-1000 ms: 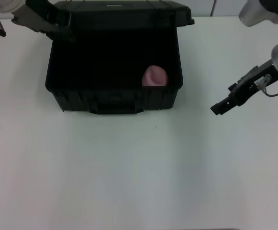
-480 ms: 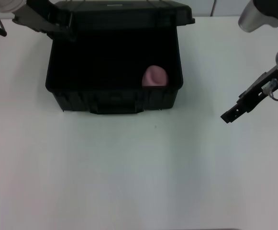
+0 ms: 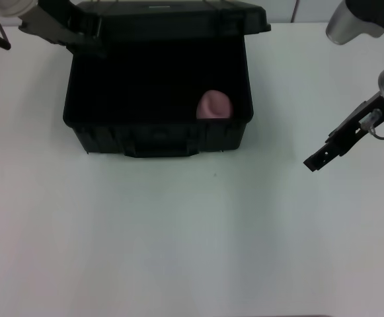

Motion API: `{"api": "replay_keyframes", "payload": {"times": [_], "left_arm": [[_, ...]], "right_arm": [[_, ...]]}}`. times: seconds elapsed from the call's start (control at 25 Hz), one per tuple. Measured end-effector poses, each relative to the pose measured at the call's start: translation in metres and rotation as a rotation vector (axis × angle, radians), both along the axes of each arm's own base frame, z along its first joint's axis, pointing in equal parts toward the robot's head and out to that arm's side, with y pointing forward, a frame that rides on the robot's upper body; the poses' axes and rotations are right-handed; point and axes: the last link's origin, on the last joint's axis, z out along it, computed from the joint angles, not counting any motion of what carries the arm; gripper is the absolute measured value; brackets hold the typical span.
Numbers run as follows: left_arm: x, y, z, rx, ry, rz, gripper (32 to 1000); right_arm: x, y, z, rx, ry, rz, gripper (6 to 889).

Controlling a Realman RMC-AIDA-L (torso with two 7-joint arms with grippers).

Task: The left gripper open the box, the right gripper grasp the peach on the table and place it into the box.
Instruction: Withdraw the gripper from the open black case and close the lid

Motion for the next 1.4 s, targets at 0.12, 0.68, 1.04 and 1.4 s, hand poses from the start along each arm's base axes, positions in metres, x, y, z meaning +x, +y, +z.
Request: {"api": "replay_keyframes", "payload": {"times": [0.12,0.68,1.04,1.4], "left_arm": [[0.0017,0.0000,-0.0003,-0.004,0.003,-0.003,382],[0.0017,-0.0015,-0.0013,-0.021,0.009,-0.006,416],[0.0005,-0.0025,-0.0009,-0.028,0.011,0.001,796],[-0.0012,-0.0024,0.0007,-0.021,0.018,0.011,857]], "right_arm": [[0.0004,0.0000,-0.0002,0.000,0.001,-0.003,852],[0.0004,0.0012,-0.0002,0.007,0.002,0.000,852],[0.0004,0.0014,-0.0001,0.008,0.002,0.002,852],[0.0004,0.0014,-0.0001,0.008,0.002,0.002,852]]}}
